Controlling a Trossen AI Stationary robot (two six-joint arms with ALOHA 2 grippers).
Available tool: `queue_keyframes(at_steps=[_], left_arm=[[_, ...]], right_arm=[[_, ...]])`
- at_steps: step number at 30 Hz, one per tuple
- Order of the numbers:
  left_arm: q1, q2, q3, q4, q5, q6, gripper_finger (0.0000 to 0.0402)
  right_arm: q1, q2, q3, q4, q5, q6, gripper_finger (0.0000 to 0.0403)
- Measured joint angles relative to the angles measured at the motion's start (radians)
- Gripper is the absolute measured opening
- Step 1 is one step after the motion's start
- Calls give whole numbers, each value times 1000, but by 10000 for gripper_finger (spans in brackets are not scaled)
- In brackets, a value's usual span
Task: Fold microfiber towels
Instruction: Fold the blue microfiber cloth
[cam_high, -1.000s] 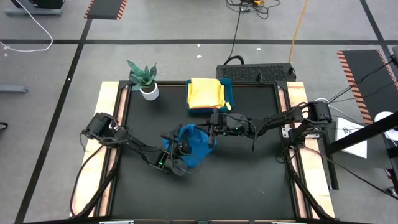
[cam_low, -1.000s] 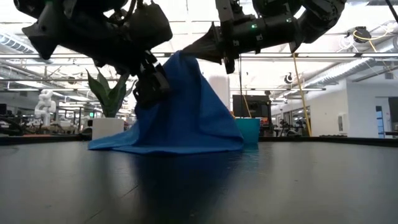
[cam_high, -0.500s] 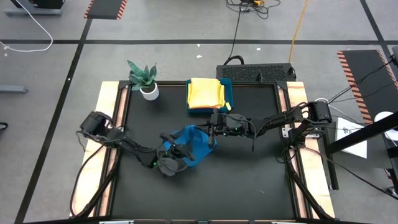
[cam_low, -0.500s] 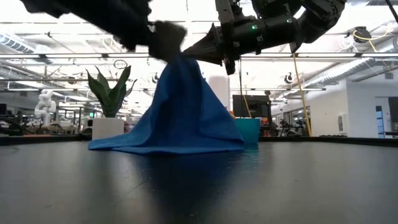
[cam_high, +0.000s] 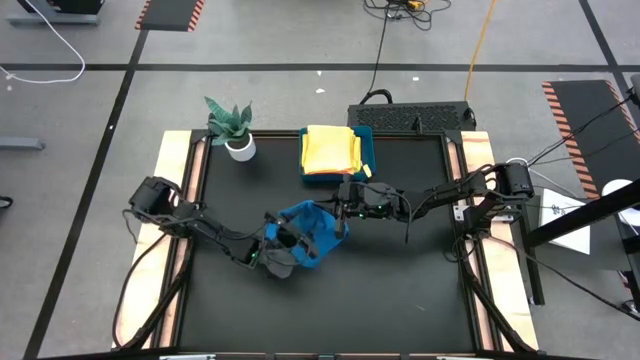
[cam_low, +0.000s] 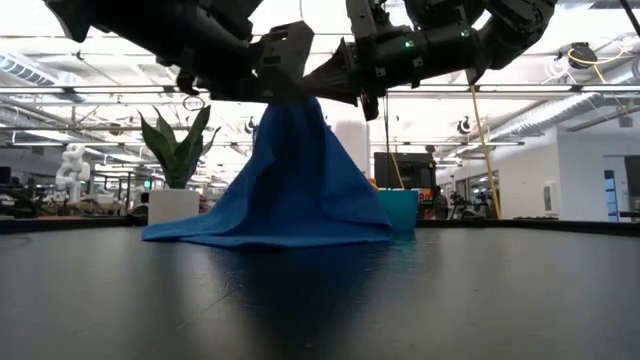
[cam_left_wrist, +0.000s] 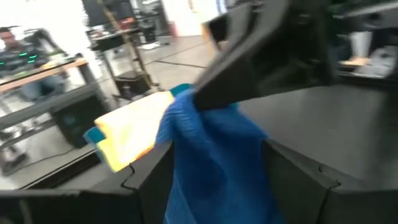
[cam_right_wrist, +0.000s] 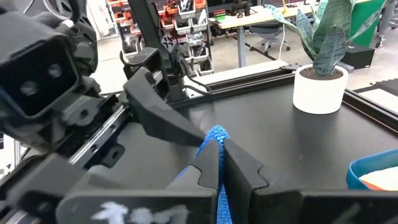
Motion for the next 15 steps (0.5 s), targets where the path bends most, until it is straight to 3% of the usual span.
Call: queue_keyframes(at_steps=[3,15], left_arm=[[3,0,0,-41,-34,-57,239],[48,0,0,-225,-5,-247,230]], right_arm=[[0,0,0,-3,0,0,2],[0,0,0,-3,0,0,2]])
